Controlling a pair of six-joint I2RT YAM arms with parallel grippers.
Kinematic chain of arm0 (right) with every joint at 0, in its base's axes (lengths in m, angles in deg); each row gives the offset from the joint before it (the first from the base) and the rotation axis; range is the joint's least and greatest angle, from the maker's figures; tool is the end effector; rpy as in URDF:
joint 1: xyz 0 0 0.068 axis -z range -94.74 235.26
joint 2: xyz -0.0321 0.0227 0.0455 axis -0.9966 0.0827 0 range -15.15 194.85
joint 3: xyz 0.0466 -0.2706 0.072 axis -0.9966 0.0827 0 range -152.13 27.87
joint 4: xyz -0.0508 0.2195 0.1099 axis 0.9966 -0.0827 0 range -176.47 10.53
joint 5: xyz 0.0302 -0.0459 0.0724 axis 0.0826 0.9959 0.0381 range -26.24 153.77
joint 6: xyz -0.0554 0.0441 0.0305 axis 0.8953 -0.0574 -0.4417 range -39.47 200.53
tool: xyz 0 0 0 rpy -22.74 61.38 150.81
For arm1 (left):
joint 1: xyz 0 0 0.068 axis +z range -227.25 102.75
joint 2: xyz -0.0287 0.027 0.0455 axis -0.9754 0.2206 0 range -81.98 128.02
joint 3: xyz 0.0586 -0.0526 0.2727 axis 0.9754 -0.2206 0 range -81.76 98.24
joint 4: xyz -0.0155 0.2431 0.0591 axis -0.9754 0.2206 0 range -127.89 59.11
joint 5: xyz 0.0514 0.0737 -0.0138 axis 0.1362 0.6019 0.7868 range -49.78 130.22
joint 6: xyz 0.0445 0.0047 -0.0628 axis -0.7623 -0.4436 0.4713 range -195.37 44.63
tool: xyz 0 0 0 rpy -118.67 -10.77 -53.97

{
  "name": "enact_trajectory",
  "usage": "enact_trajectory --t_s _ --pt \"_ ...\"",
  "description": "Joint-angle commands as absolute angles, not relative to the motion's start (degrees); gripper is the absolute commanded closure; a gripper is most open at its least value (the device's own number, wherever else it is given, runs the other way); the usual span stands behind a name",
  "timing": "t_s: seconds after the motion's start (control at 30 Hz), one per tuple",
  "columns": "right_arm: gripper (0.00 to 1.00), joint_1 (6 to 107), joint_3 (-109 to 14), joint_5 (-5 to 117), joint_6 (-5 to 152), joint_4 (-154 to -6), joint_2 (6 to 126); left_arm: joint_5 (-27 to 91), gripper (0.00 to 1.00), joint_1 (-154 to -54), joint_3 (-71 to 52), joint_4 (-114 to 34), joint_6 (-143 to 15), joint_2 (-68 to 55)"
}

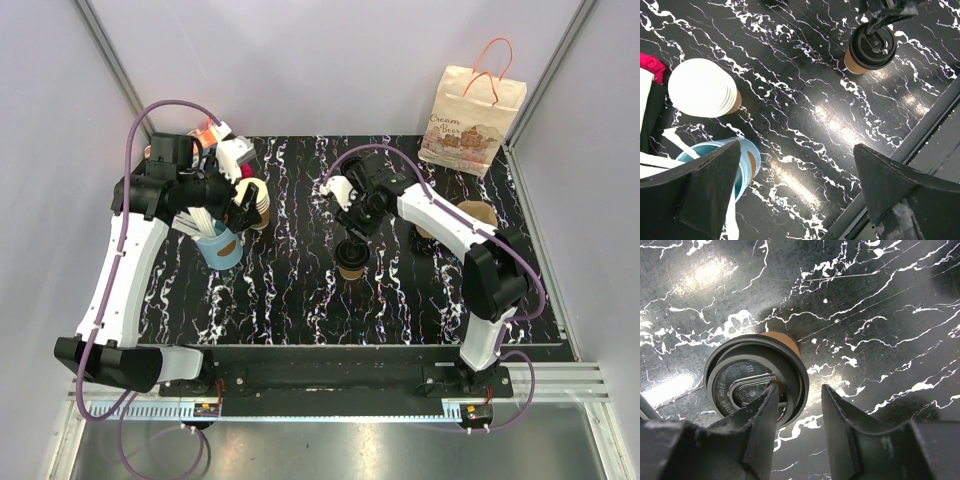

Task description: Pack the takeout coffee

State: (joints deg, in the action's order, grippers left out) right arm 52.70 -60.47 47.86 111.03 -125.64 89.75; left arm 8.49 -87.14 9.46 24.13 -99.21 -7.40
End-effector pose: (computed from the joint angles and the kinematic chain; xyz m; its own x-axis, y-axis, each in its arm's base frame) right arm 0.3228 0.2274 0.2487 -0.3291 -0.7893 -0.5184 -0.9174 0.3974 -0.0226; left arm 0.2349 -0.0759 0.4109 -0.4353 0.4248 -0.7937 0.7498 0.6591 -0.0585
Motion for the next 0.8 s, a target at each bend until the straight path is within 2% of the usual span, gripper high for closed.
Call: enact_trajectory --t_s 0.0,0.23,0.37,0.47,0.6,0.77 --pt "0.57 51.7 -59.8 49.2 111.8 -124.0 89.8 7.9 0.01 -86.7 9.6 21.1 -97.8 -8.9" --pt "0.72 51.3 -59.2 50.1 111.6 -123.9 89.3 7.9 0.01 -86.4 9.5 20.5 -97.5 -8.7" --pt "0.87 51.2 -59.1 50.8 111.3 -123.9 88.5 8.1 0.01 -86.2 9.6 20.3 -97.3 -8.7" --pt "0.93 51.2 -58.8 51.5 111.1 -123.9 87.6 8.0 0.01 -86.2 9.5 20.2 -97.2 -8.7" --pt "1.00 51.2 -58.1 53.4 111.2 -124.5 85.7 8.0 0.01 -86.1 9.6 20.2 -97.1 -8.7" --pt "1.00 51.2 -56.2 56.4 111.6 -125.7 82.3 7.6 0.01 -86.1 9.8 20.3 -97.1 -8.6"
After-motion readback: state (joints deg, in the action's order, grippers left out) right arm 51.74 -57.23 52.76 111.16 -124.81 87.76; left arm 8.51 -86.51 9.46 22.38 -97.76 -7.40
